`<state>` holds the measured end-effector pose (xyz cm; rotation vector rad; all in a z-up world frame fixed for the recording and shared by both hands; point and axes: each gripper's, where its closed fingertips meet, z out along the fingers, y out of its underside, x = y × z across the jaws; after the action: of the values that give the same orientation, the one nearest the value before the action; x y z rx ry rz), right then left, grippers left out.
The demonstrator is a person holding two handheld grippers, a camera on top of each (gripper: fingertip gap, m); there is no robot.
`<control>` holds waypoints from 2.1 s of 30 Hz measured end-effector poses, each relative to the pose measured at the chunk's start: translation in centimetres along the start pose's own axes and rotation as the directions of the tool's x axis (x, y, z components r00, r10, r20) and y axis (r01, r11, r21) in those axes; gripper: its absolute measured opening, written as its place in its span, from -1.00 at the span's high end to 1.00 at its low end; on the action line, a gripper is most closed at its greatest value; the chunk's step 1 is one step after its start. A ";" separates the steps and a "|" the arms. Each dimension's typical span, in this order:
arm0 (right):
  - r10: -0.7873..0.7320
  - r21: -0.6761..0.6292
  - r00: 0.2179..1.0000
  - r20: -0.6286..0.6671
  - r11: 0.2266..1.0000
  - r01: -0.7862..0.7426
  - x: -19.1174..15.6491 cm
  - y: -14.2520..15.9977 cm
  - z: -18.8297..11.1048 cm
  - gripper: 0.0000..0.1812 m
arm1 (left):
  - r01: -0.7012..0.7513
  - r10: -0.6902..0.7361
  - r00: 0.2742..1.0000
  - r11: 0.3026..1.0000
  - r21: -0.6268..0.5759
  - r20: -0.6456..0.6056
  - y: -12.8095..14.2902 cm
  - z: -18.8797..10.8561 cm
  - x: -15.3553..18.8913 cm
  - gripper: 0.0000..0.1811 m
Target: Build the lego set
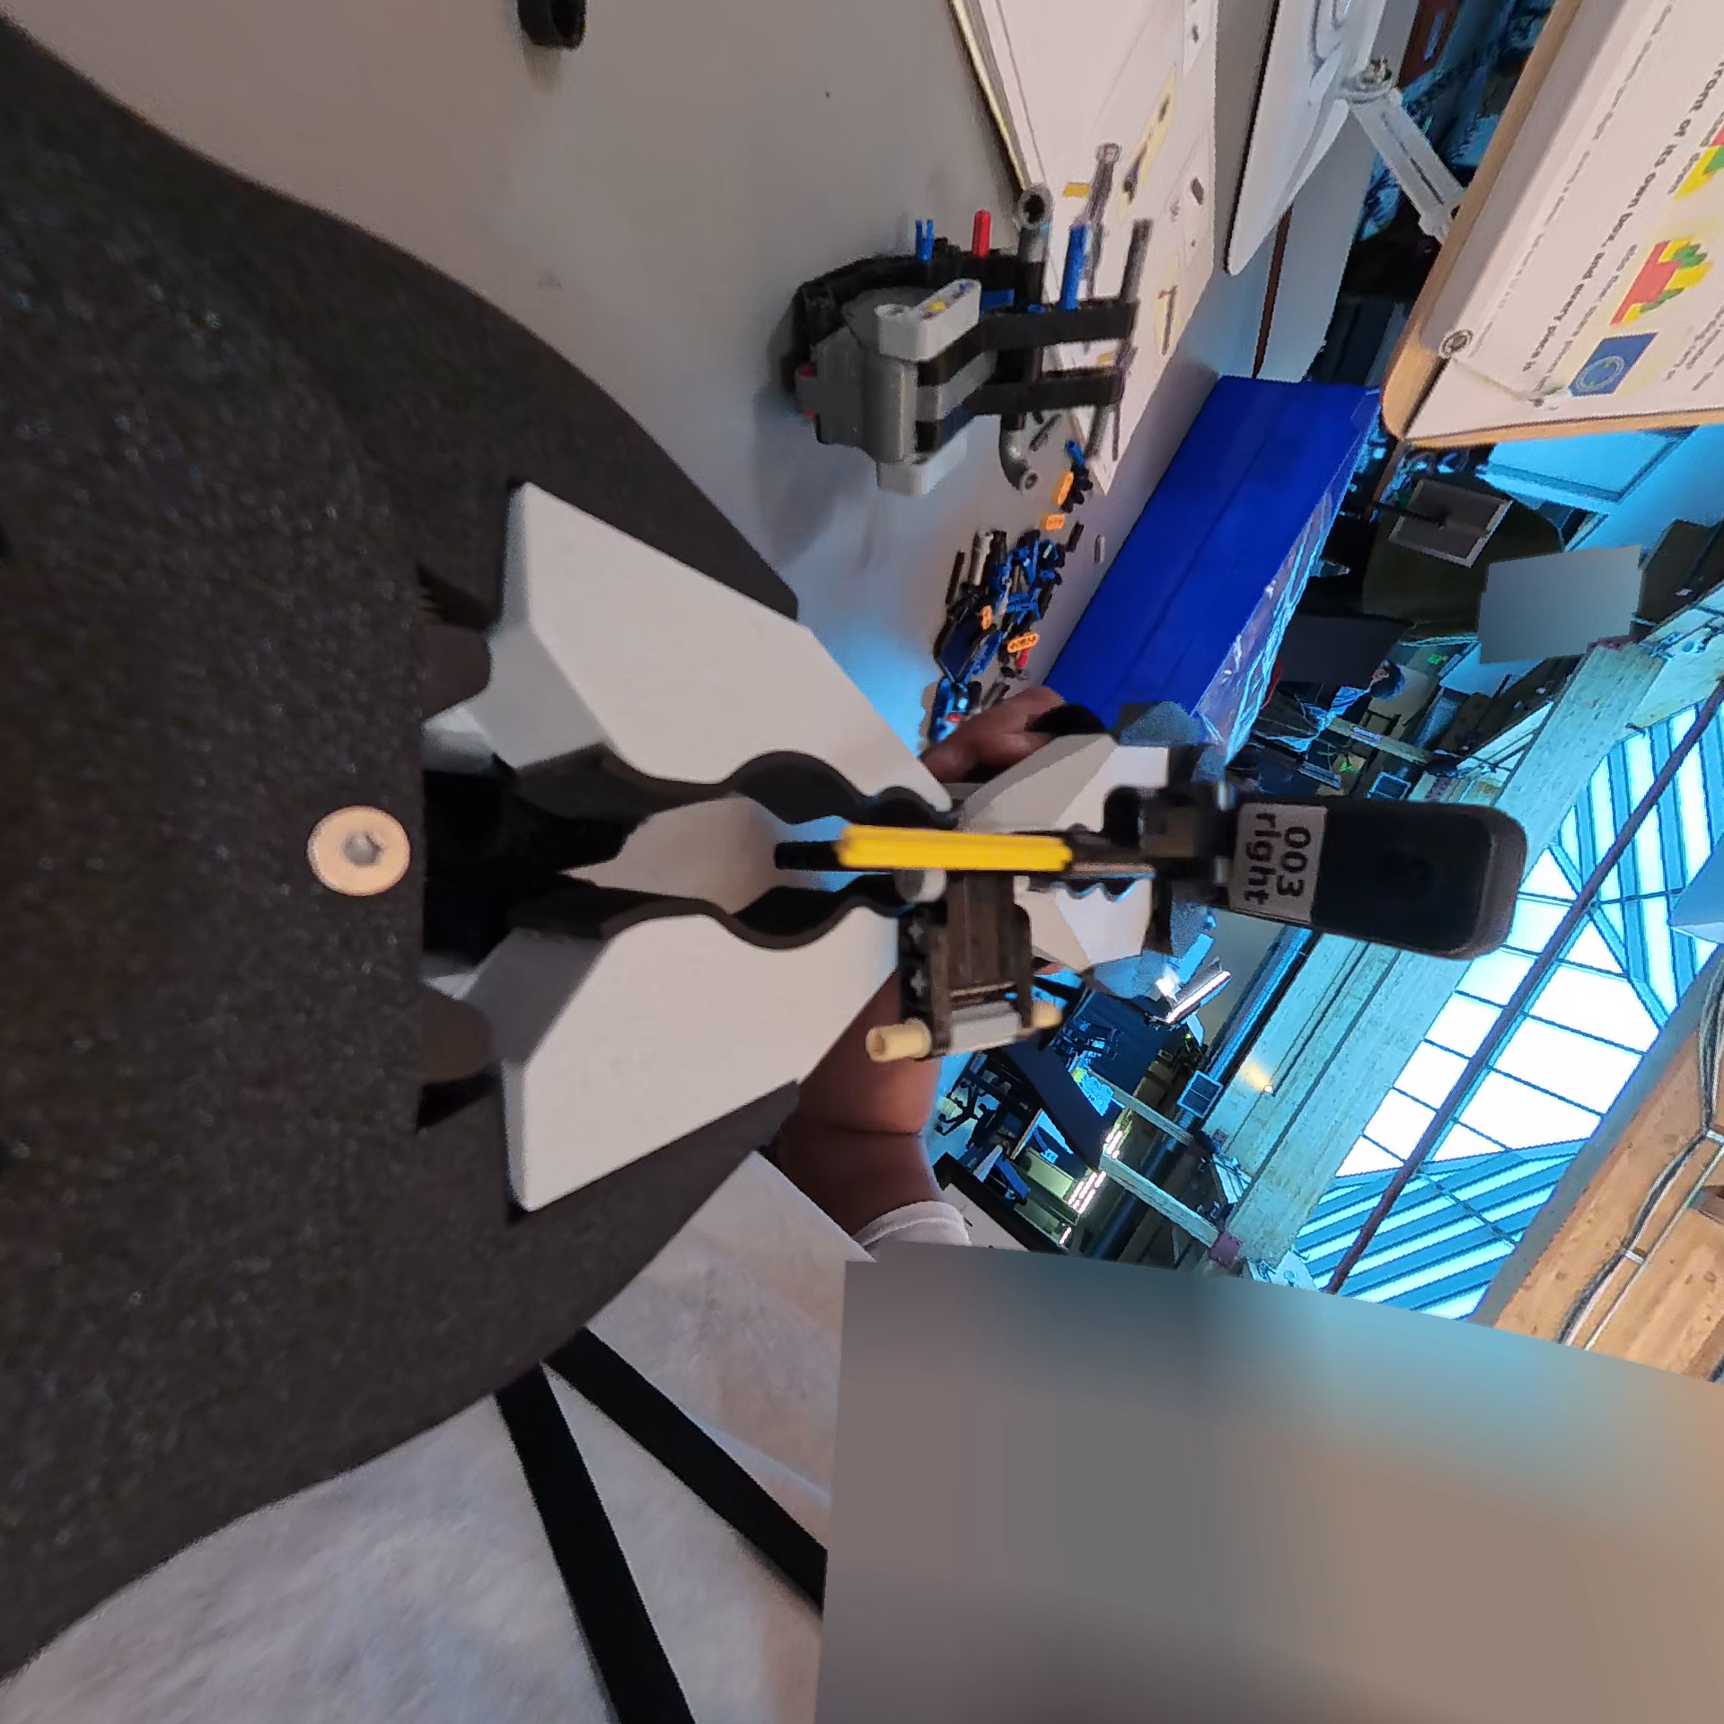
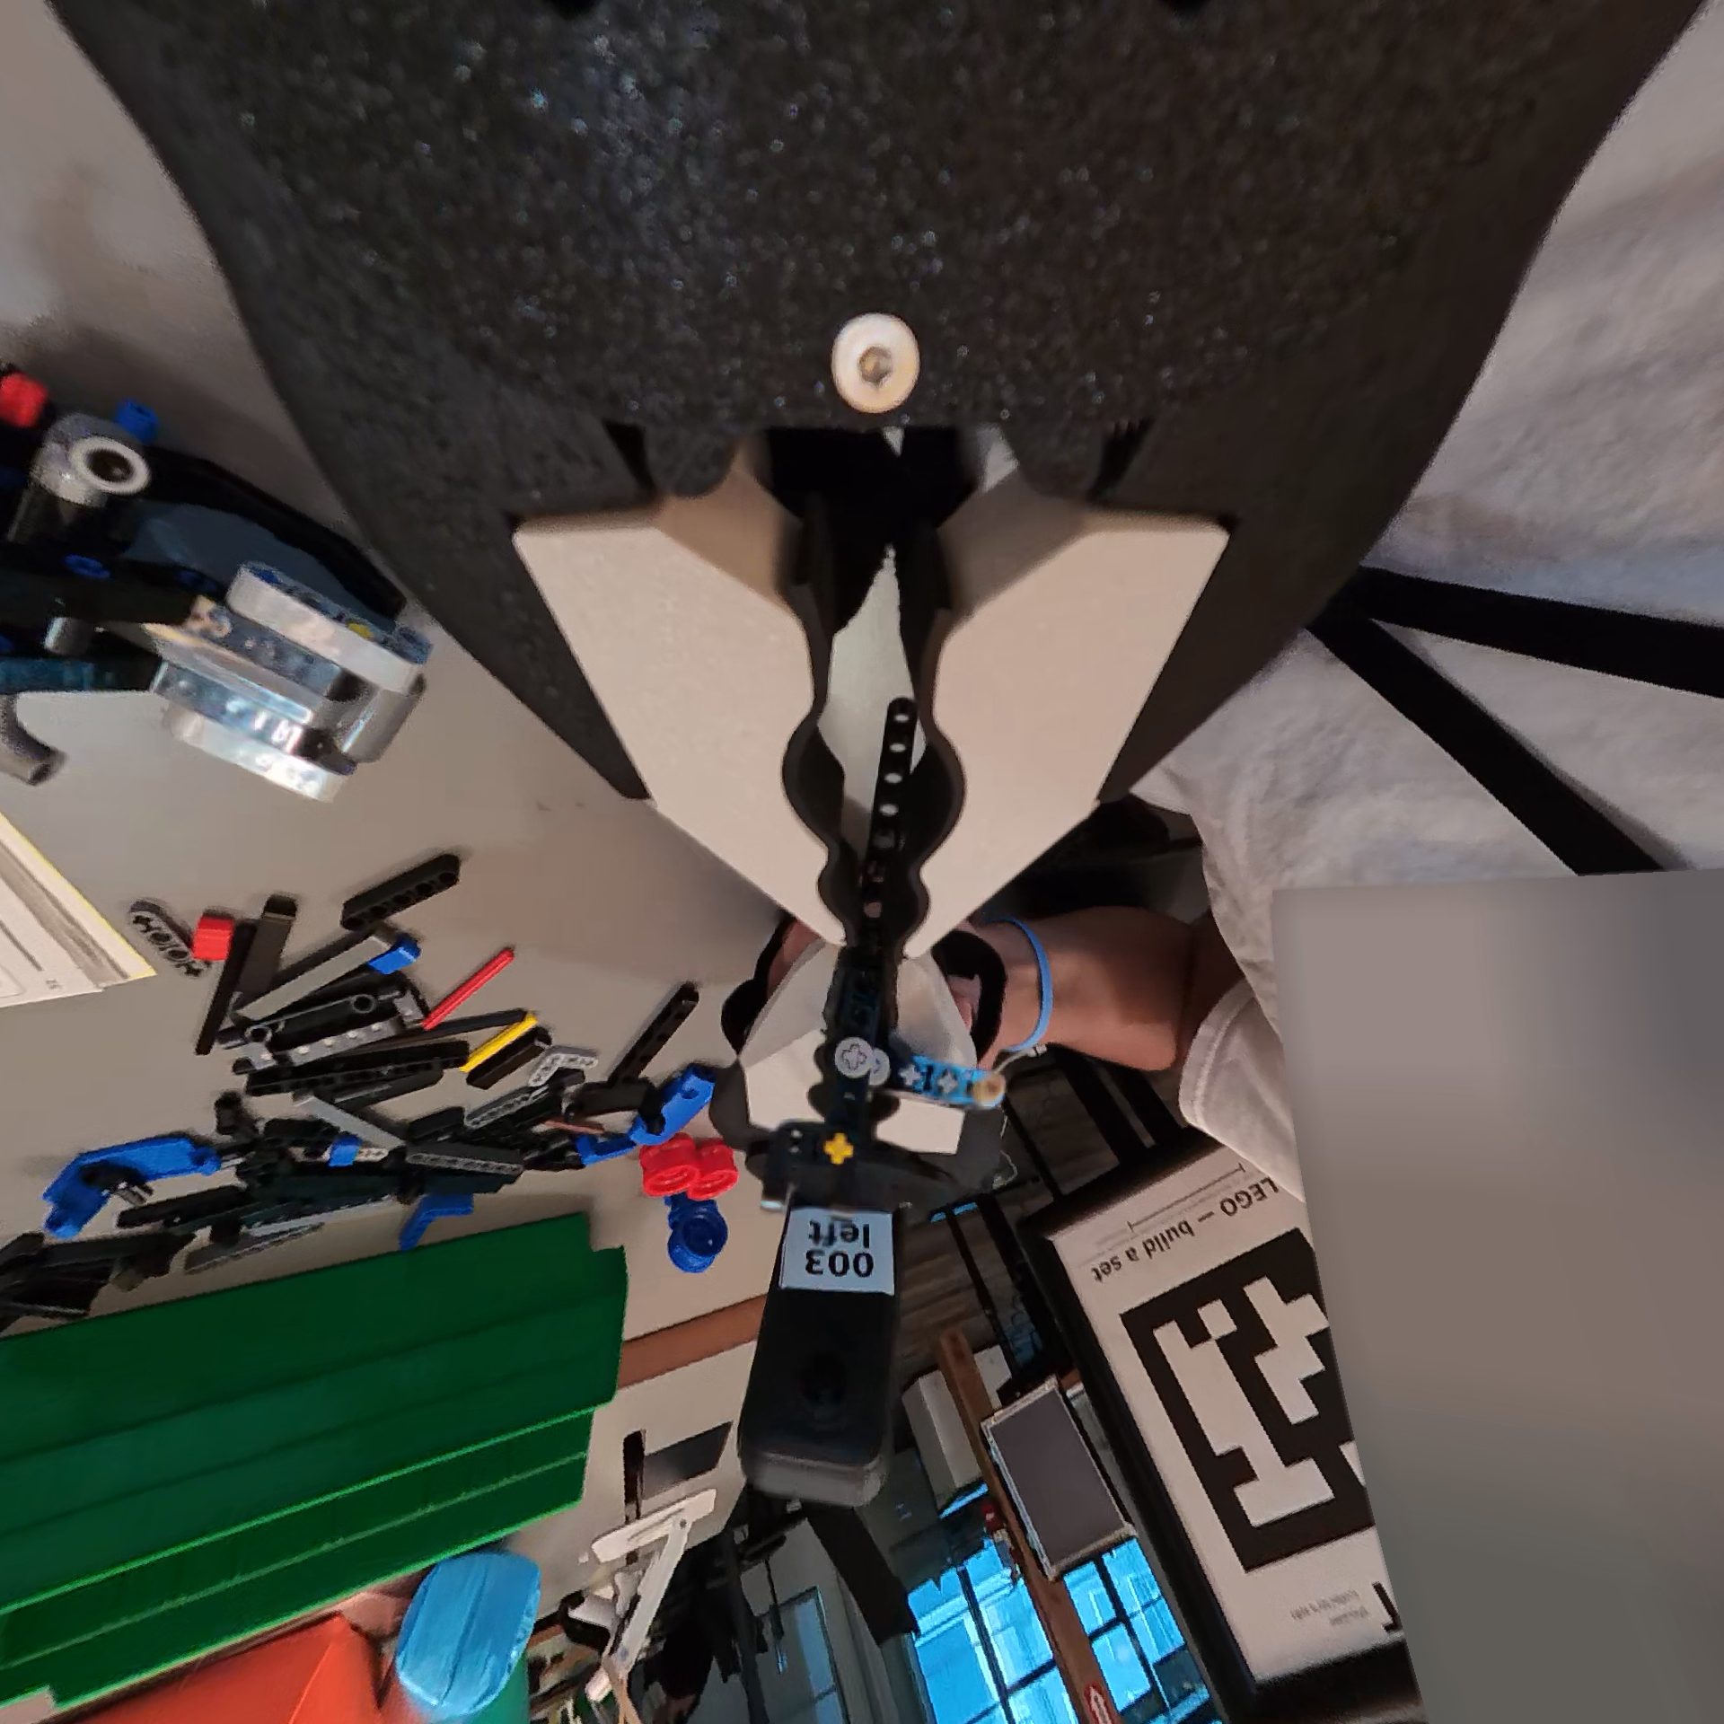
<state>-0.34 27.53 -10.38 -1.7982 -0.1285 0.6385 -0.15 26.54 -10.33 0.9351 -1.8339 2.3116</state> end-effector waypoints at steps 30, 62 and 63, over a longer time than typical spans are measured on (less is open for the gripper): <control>-0.406 -0.255 0.696 -0.592 0.914 0.316 5.7 2.1 0.1 0.89 | 0.328 -0.388 0.906 0.896 0.300 0.168 -2.2 -1.7 -5.8 0.94; 0.413 0.074 0.885 -0.216 0.911 -0.407 4.6 3.1 -0.5 0.92 | 0.154 -0.185 0.881 0.982 0.106 0.435 -0.3 -2.1 -7.1 0.59; 0.433 0.075 0.879 -0.200 0.901 -0.427 4.5 3.1 -0.5 0.92 | 0.149 -0.178 0.879 0.984 0.099 0.443 -0.2 -2.1 -7.1 0.58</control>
<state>2.97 27.88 -14.75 -1.8683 0.4380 0.7478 4.83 30.81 -13.74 1.6868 -1.7346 2.1899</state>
